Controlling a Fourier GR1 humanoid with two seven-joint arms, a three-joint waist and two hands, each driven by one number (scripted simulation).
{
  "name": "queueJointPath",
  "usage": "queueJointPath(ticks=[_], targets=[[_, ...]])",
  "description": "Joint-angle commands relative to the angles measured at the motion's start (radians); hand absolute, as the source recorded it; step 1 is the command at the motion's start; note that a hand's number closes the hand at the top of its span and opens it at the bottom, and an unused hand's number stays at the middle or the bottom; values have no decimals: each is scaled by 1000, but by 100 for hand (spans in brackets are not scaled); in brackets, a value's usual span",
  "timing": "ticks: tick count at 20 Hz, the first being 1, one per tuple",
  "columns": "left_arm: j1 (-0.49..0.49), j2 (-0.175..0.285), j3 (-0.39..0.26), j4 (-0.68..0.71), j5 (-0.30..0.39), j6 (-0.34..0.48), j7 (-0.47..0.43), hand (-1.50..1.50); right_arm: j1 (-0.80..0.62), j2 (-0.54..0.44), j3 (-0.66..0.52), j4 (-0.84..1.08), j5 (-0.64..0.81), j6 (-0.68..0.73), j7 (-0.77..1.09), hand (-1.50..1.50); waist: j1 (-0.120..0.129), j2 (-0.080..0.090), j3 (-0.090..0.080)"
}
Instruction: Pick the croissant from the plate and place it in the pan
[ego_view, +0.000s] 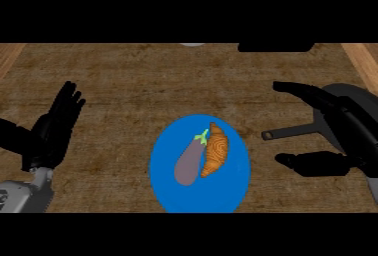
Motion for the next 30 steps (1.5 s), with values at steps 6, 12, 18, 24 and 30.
queueJointPath(ticks=[6, 12, 18, 24, 30], targets=[[-57, -21, 9, 35, -26, -23, 15, 0, -293, 50, 183, 54, 104, 288, 305, -150, 39, 10, -2], [-40, -19, 23, 0, -21, -40, 45, 0, -493, 201, 242, 200, 81, 485, 466, -150, 38, 7, -1], [-63, -73, -10, 23, -74, 7, 29, 0, -518, 262, 305, 322, -52, 728, 586, -150, 23, 8, -1], [-32, -60, 39, -10, -74, -16, 58, 0, -505, 352, 314, 274, -35, 802, 683, -150, 12, 3, 1], [-25, -92, 25, 33, -99, -8, 29, 0, -584, 388, 413, 286, 27, 847, 777, -150, 5, 1, -1]])
